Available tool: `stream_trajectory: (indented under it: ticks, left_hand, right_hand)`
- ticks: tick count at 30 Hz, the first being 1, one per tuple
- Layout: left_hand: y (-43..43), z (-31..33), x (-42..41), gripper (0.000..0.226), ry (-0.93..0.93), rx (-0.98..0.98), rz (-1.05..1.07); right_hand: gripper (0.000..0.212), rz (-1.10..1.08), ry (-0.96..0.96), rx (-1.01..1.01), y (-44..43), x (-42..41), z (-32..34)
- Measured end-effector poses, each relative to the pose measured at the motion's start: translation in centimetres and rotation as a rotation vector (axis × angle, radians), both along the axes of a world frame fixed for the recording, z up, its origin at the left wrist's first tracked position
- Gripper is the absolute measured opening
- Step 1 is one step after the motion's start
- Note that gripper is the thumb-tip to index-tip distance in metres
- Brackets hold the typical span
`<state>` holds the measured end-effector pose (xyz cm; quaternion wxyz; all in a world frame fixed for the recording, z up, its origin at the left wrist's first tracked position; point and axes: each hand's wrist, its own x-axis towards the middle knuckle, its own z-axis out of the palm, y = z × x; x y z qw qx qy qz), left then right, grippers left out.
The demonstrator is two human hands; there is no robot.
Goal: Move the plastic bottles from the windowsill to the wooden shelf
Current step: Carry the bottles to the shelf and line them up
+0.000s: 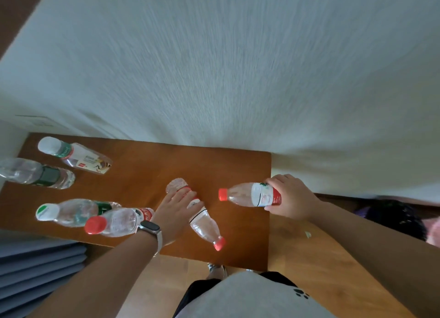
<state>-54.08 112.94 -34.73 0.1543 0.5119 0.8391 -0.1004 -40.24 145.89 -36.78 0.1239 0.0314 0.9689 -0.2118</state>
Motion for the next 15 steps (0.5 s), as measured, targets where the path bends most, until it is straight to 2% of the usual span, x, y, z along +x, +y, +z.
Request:
stream_trajectory:
  ticks: [7,10,15]
  left_hand:
    - [0.6,1.2,0.1,0.071,-0.02,0.304,0.155]
    - [0.8,1.2,0.1,0.067,-0.067,0.394,0.307]
    - [2.4,1.8,0.1,0.07,-0.288,0.563,0.599]
  right_hand:
    - [0.058,-0.411,0.037,-0.346,-2.0,1.6,0.9]
    - [0.054,-0.59,0.039,-0.53,-3.2,1.5,1.7]
    - [0.05,-0.769,0.084,-0.735,-4.8,0.6,2.8]
